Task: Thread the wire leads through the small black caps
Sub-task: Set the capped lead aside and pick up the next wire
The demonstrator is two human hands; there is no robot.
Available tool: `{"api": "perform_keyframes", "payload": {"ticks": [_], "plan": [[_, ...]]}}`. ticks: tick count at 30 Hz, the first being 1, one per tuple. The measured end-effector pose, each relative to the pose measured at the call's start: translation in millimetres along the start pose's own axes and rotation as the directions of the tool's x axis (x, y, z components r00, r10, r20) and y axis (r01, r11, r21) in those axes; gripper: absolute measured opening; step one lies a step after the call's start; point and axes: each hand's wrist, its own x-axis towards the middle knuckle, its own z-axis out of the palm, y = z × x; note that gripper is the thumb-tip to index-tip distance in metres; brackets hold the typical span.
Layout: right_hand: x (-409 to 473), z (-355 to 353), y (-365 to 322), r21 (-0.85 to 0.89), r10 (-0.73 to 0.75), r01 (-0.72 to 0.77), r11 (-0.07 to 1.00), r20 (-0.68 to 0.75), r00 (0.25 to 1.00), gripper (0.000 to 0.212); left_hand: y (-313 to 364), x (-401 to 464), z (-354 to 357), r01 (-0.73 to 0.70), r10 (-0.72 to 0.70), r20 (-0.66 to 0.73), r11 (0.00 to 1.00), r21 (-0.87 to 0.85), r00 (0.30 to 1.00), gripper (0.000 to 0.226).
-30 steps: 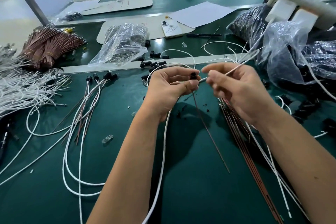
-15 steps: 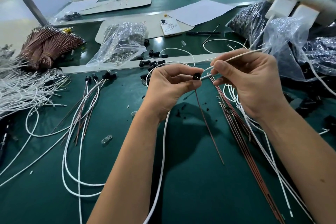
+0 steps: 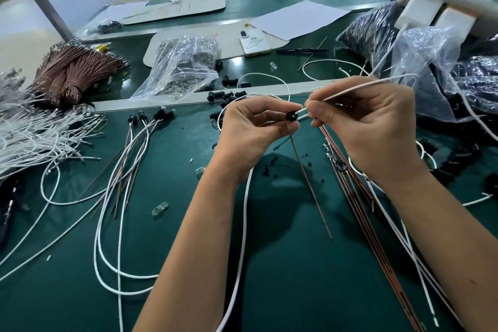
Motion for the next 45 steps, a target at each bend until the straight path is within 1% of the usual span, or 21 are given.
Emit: {"api": "perform_keyframes", "payload": {"ticks": [5,8,11,17,20,31,37,45], "plan": [[0,1,3,-0.021,-0.024,0.024,0.999,0.024,0.999,0.011,0,0,0,-0.008,0.008,0.006,1.000,0.011,1.000,0.033],[-1,0,4,-0.089,-0.051,0.054,0.995,0.035,0.998,0.008,0,0,0,-0.009,0.009,0.011,1.000,0.018,1.000,0.032],[-3,0,5,-0.181,-0.094,0.107,0.978,0.077,0.993,0.006,0,0,0,0.000,0.000,0.017,1.000,0.013,1.000,0.033],[-3,-1,5,-0.276,-0.139,0.163,0.947,0.103,0.985,0.005,-1,0,1,0.028,-0.028,0.007,0.999,0.033,1.000,0.030],[-3,-1,5,-0.318,-0.172,0.197,0.928,0.104,0.980,0.004,0,0,2,0.039,-0.039,0.005,0.999,0.029,0.999,0.034],[-3,-1,8,-0.322,-0.191,0.216,0.922,0.107,0.976,0.005,0,0,1,0.047,-0.047,0.002,0.998,0.038,0.999,0.031],[-3,-2,12,-0.273,-0.169,0.183,0.944,0.074,0.983,0.006,1,-1,3,0.067,-0.067,0.006,0.998,0.021,0.998,0.033],[-4,-2,12,-0.285,-0.156,0.176,0.942,0.090,0.984,0.007,2,-1,3,0.062,-0.063,0.012,0.998,0.027,0.998,0.033]]}}
